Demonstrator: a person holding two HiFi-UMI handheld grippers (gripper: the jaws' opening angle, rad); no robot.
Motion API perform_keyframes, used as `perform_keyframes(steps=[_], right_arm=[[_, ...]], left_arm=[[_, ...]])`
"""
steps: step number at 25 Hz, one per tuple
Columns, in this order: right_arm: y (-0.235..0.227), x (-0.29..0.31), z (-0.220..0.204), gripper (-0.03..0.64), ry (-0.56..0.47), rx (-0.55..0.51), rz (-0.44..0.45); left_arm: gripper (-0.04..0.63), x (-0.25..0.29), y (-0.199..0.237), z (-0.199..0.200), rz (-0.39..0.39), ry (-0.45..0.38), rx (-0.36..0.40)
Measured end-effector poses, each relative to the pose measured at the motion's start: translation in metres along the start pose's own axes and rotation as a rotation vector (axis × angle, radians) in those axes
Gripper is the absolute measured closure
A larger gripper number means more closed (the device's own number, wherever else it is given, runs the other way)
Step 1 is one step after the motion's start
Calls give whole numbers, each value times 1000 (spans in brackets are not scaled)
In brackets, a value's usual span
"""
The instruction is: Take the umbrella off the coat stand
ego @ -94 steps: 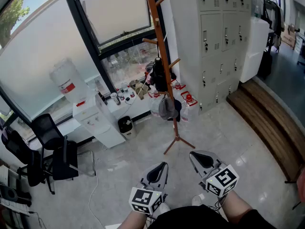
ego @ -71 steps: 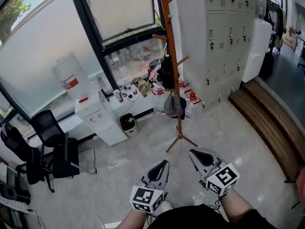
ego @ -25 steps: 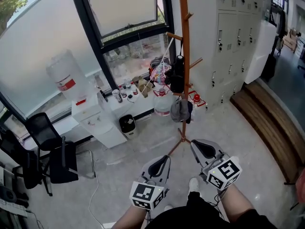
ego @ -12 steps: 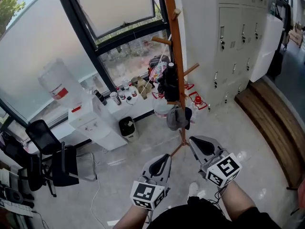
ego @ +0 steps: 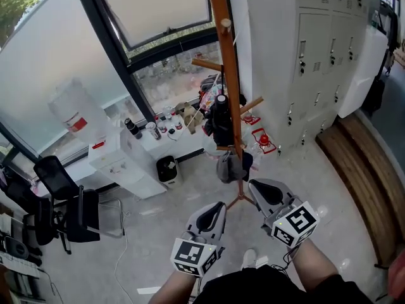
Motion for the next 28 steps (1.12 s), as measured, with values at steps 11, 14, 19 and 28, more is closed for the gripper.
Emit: perform_keyframes(steps=[11,14,19,28], right_arm=[[-33,0,10,563,2,-23,49],[-36,-1,13,563,2,-31,52],[-39,-1,13,563,0,-30,50],[-42,13,10,563,5,-19,21]], left_arm=[[569,27,-7,21,54,-22,10],[569,30,-6,23,71,-15,20],[569,33,0,27,90,-17,21],[568,44,27,33,80,-22,31]])
Point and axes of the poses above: the fingertips, and each gripper's own axes: x forward along the fingers, y to its left, z out of its top, the point moved 5 cm from there along -x, backward along the fingers, and after that the axes turned 11 degrees about y, right-handed, at the moved point
